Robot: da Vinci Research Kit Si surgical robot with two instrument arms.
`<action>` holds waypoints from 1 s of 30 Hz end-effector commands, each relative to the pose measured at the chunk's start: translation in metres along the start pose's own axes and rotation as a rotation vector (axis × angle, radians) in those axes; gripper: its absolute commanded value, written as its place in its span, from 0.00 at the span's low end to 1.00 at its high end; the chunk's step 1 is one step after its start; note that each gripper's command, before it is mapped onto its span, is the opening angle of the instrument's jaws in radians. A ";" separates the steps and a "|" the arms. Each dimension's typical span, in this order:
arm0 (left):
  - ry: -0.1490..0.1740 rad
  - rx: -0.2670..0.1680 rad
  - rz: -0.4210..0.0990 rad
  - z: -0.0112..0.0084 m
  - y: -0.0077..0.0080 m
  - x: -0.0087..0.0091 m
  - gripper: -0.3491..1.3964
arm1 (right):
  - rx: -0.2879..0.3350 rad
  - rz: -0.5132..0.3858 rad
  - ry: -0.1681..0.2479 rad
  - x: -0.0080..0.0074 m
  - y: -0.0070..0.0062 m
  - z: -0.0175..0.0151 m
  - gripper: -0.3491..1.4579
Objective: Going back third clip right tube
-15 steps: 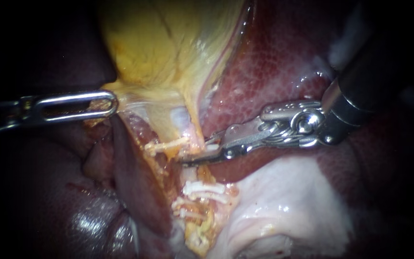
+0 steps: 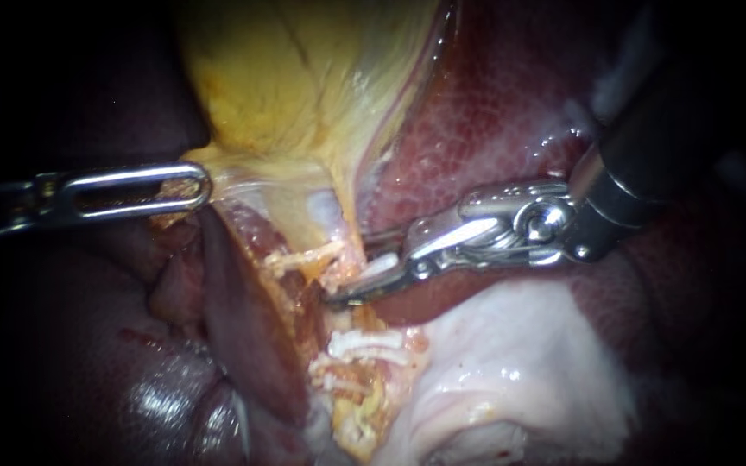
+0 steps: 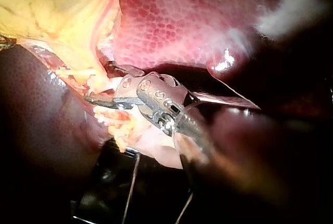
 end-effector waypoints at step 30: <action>-0.001 -0.001 0.001 0.0000 -0.0001 0.0002 0.00 | 0.022 -0.111 0.057 0.0000 -0.0042 -0.0134 0.52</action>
